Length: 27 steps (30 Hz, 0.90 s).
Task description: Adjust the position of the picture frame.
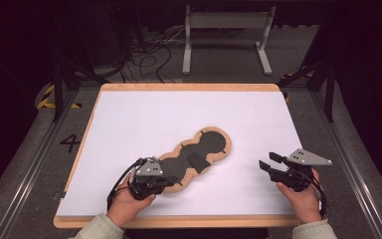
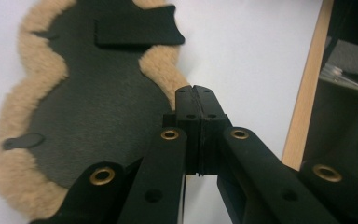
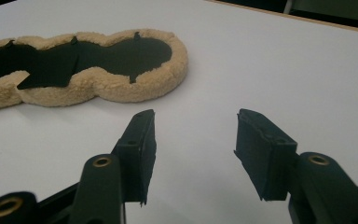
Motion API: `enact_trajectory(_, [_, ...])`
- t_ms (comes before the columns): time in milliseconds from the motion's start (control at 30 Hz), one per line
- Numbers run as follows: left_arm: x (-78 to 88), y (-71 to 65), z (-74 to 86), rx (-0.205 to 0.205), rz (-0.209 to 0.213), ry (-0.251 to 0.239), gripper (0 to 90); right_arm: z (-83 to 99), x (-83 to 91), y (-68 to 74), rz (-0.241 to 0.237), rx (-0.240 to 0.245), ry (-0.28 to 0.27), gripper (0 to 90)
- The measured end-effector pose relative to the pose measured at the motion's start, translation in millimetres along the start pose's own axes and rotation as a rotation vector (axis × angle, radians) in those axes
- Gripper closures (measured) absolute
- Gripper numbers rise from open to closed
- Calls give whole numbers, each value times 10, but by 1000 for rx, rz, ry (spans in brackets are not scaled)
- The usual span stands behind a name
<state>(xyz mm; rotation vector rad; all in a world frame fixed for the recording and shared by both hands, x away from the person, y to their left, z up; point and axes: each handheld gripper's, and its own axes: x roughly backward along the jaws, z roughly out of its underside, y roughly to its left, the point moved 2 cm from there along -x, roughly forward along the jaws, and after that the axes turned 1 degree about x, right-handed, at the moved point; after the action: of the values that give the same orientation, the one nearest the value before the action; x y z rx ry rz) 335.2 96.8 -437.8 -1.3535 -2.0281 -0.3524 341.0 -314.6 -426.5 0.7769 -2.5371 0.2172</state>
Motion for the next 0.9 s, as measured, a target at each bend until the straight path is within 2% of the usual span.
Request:
enact_trajectory(367, [-178, -44, 33, -21, 89, 127, 900, 17, -13, 19, -2, 2, 16, 479])
enact_trajectory(433, [-221, -57, 48, -27, 115, 162, 900, 18, -17, 22, -4, 4, 20, 479])
enact_trajectory(500, [-270, -60, 69, -25, 124, 194, 900, 21, -25, 30, -6, 4, 24, 479])
enact_trajectory(600, [-300, -57, 85, -22, 90, 223, 900, 25, -32, 35, -11, 8, 29, 479])
enact_trajectory(700, [-299, -21, 87, -15, 93, 219, 900, 26, -36, 41, -11, 8, 31, 477])
enact_trajectory(833, [-316, -54, 88, -53, 49, 237, 900, 27, -34, 49, -13, 7, 33, 476])
enact_trajectory(900, [-319, -54, 88, -54, 41, 241, 900, 27, -35, 50, -13, 9, 32, 475])
